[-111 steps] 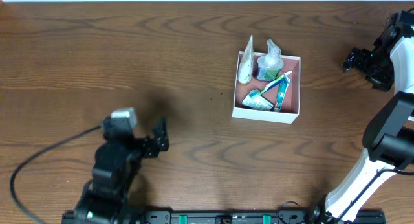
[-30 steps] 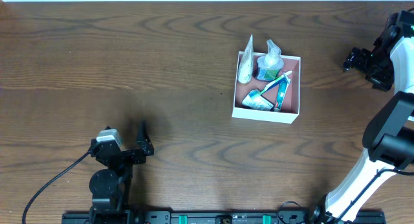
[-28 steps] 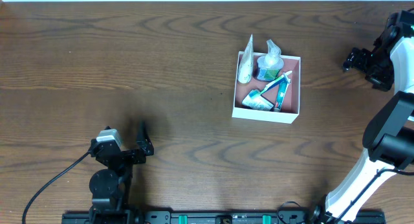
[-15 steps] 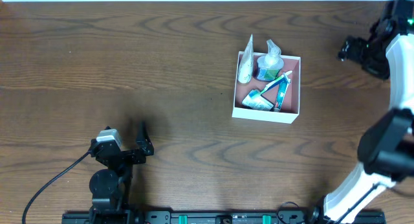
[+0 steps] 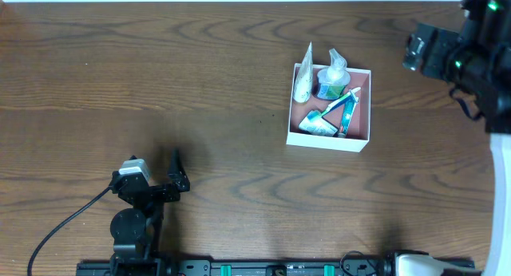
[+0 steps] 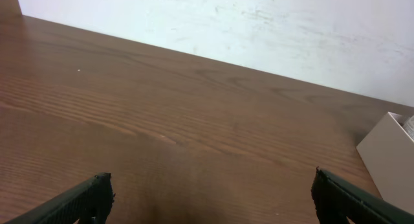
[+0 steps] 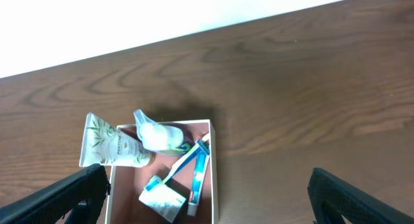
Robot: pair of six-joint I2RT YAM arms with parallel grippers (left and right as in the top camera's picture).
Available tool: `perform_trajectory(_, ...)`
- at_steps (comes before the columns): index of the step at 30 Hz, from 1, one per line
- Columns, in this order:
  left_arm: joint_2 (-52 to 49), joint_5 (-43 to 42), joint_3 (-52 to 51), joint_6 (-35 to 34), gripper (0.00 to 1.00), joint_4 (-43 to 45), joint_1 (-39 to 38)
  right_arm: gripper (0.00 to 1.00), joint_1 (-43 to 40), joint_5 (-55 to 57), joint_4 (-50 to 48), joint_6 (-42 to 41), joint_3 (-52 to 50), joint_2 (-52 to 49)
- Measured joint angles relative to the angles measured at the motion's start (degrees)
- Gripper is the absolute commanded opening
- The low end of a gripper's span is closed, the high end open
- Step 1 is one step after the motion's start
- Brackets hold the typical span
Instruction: Pack container
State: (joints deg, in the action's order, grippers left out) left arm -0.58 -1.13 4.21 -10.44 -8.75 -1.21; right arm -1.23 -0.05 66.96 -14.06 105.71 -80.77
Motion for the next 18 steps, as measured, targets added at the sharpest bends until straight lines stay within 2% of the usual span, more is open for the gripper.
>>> perform_trajectory(4, -0.02, -0.02, 0.00, -0.02, 0.98, -0.04, 0.00, 0.99, -1.14, 0.17, -0.20, 0.00, -5.42, 4.92)
perform_trajectory(7, 0.00, -0.02, 0.00, -0.02, 0.98, -0.04, 0.00, 0.99, -1.11, 0.13, -4.68, 0.02, -14.14, 10.25)
perform_trajectory(10, -0.02, -0.02, 0.00, -0.02, 0.98, -0.04, 0.00, 0.99, -1.14, 0.02, -12.17, 0.04, -24.94, 16.76)
perform_trajectory(18, 0.00, 0.00, 0.00, 0.00, 0.98, -0.04, 0.00, 0.99, -1.14, -3.65, -39.54, 4.04, -57.02, 39.74)
